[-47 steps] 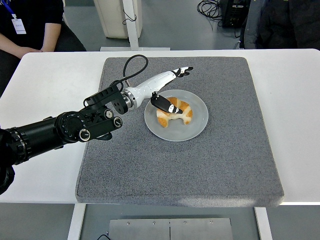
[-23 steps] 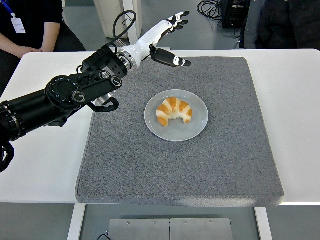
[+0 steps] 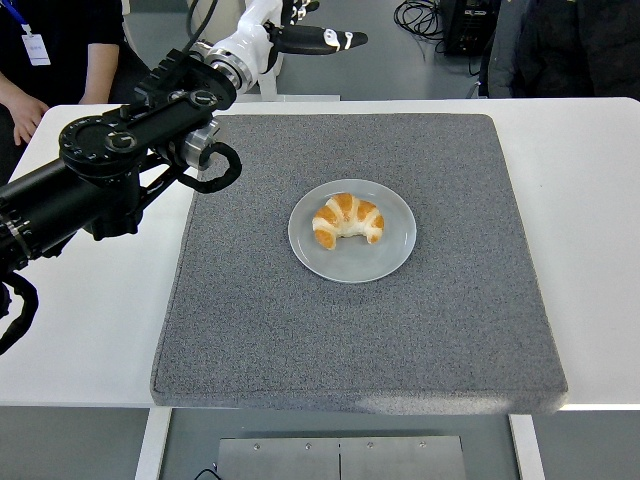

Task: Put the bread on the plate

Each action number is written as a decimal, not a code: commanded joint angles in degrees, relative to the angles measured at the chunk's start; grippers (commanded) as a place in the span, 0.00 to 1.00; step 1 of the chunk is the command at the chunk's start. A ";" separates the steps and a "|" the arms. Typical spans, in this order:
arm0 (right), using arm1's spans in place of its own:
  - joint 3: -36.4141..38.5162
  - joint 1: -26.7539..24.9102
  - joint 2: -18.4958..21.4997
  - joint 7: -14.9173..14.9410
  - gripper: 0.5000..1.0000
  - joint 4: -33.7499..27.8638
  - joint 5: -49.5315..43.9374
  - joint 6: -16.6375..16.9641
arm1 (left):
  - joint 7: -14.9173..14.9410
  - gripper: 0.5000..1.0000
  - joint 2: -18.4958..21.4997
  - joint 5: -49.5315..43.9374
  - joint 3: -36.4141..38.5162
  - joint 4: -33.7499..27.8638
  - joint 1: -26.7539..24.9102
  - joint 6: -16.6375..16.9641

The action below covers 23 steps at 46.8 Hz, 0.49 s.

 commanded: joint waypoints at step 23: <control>0.09 0.00 0.00 0.01 1.00 0.00 0.00 0.02 | 2.65 0.93 5.37 -6.65 -19.56 0.08 10.55 -12.80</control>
